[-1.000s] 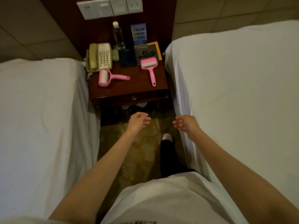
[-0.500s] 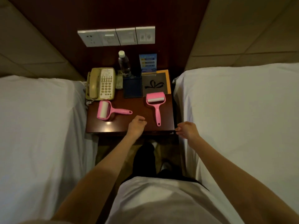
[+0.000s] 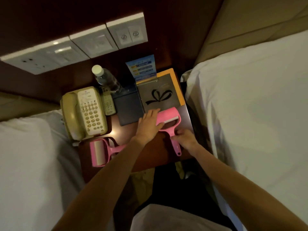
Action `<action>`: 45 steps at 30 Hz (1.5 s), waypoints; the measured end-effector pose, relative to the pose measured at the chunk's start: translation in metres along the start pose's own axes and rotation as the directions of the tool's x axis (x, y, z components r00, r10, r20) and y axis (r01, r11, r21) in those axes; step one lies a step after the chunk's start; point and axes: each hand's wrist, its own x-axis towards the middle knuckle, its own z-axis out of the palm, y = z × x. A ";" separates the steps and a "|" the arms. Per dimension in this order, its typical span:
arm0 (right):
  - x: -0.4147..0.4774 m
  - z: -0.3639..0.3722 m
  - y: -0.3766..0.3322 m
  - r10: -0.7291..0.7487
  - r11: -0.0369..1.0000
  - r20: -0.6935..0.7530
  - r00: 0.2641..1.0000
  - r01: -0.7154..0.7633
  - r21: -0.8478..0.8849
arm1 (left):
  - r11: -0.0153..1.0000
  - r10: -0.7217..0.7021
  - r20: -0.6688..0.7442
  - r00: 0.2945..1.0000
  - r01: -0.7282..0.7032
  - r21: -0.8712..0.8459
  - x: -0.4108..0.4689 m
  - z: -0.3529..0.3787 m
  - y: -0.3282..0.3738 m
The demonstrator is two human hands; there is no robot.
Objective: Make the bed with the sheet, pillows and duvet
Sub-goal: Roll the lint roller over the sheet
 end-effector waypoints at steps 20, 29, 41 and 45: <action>-0.079 -0.046 -0.039 -0.188 0.971 -0.068 0.980 0.175 -0.161 | 0.842 -0.038 0.325 0.945 0.205 -0.499 -0.016 -0.048 0.036; -0.147 -0.086 -0.042 -0.330 0.892 -0.158 0.931 0.253 -0.374 | 0.791 0.201 0.503 0.841 0.164 -0.589 -0.051 -0.104 0.080; -0.180 -0.100 -0.037 -0.385 0.879 -0.170 0.907 0.303 -0.369 | 0.750 0.248 0.622 0.743 0.259 -0.608 -0.055 -0.127 0.089; -0.183 -0.106 -0.031 -0.386 0.883 -0.167 0.907 0.310 -0.352 | 0.722 0.258 0.667 0.699 0.319 -0.614 -0.052 -0.126 0.089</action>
